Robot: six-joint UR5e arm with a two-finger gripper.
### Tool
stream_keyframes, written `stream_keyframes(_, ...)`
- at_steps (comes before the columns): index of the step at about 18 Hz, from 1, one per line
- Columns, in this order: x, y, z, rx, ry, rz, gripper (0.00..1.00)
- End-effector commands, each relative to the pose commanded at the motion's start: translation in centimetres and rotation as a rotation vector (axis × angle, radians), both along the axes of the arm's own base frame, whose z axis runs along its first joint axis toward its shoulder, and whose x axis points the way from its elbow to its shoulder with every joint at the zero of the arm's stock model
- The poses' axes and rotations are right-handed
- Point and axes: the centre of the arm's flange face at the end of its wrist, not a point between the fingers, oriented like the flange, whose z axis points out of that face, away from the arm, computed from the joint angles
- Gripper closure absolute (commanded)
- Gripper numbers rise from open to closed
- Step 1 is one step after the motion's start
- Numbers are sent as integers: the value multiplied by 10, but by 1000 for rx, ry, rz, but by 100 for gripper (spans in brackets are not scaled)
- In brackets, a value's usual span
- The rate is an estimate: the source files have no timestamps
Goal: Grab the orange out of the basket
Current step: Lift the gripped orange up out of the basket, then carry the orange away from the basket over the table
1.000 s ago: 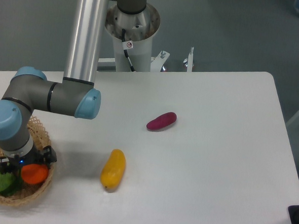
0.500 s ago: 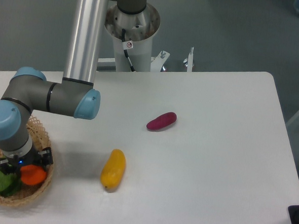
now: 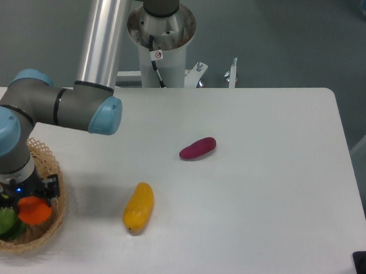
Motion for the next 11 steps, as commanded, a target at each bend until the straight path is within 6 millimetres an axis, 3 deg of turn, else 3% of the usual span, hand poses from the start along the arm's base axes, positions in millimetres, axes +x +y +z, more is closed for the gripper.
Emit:
stream_keyframes(3,-39,-9,7,4,14,4,44)
stream_keyframes(6,-95,-27,19,12,39,1,44)
stream_keyframes(8,-153,-53,22,-16,98,3,43)
stream_keyframes(11,-210,-94,20,-49,134,-44,43)
